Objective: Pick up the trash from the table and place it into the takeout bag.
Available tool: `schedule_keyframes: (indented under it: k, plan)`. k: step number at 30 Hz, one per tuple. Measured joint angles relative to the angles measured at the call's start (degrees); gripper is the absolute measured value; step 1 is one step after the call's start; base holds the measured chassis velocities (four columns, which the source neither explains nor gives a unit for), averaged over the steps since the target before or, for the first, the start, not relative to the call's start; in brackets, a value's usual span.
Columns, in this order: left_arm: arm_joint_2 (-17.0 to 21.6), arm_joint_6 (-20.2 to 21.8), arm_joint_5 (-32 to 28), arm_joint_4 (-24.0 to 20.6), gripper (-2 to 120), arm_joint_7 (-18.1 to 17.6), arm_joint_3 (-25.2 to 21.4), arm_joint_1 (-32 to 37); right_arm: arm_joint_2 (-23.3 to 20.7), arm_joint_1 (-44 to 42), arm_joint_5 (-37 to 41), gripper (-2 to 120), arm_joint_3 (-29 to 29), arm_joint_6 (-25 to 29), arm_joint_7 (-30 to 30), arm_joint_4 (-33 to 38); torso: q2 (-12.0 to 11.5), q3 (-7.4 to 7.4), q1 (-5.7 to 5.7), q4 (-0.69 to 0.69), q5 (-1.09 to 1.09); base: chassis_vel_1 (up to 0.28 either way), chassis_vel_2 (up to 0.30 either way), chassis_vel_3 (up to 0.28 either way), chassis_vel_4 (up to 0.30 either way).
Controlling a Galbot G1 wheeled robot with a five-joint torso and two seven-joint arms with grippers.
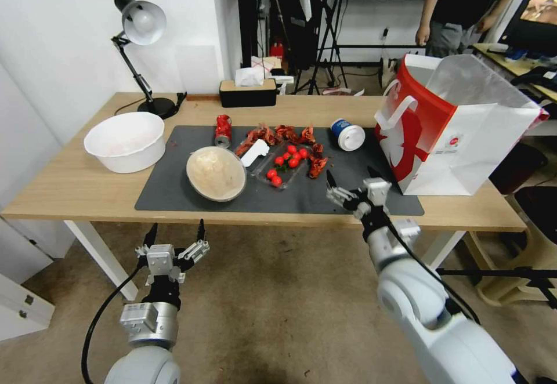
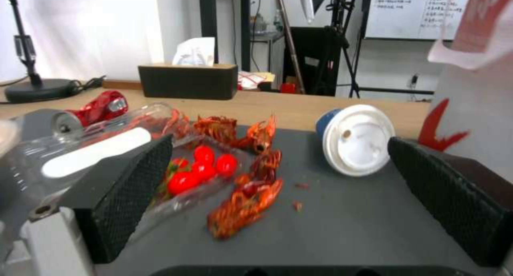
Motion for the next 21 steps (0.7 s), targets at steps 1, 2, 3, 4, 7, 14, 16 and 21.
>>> schedule_keyframes:
  k: [1,2,3,4,7,14,16,21]
  plan:
    - [-0.04,0.01,0.04,0.02,100,0.00,0.01,0.01,-0.29,1.26,0.65,100,-0.53,-0.72,0.31,-0.46,0.00,0.00,0.00,0.00,-0.01,0.000,0.000,0.000,0.000]
    - [-0.04,0.02,0.09,0.05,100,-0.01,0.00,0.03,-0.69,2.96,1.53,100,-1.26,-1.67,0.77,-1.18,0.00,0.00,0.00,0.00,0.01,0.000,0.000,0.000,0.000]
    - [-0.04,0.02,0.09,0.05,100,-0.01,0.00,0.03,-0.69,2.96,1.53,100,-1.26,-1.67,0.77,-1.18,0.00,0.00,0.00,0.00,0.01,0.000,0.000,0.000,0.000]
    - [-0.04,0.02,0.11,0.07,100,-0.02,-0.02,0.04,-1.05,4.68,2.35,100,-1.97,-2.74,1.30,-1.88,0.00,0.00,0.00,0.00,0.00,0.000,0.000,0.000,0.000]
    - [0.09,0.02,0.11,0.10,100,-0.04,-0.23,0.08,-1.21,7.81,3.84,100,-3.25,-6.45,3.06,-2.69,0.00,0.00,0.00,0.00,0.00,0.000,0.000,0.000,0.000]
    - [0.12,0.02,0.06,0.67,100,-0.09,-0.32,-0.04,-0.23,15.19,5.82,100,-6.96,-12.92,8.72,-6.43,0.00,-0.01,0.00,0.00,0.00,0.000,0.000,0.000,0.000]
    - [0.12,0.02,0.06,0.80,100,-0.09,-0.31,-0.20,-0.36,17.41,6.50,100,-8.26,-13.58,9.69,-8.11,0.00,0.00,0.00,0.00,0.00,0.000,0.000,0.000,0.000]
    - [0.06,0.02,0.04,0.81,100,-0.09,-0.40,-0.27,-0.50,22.55,8.32,100,-10.36,-15.82,11.47,-11.90,0.00,0.00,0.00,0.00,0.00,0.000,0.000,0.000,0.000]
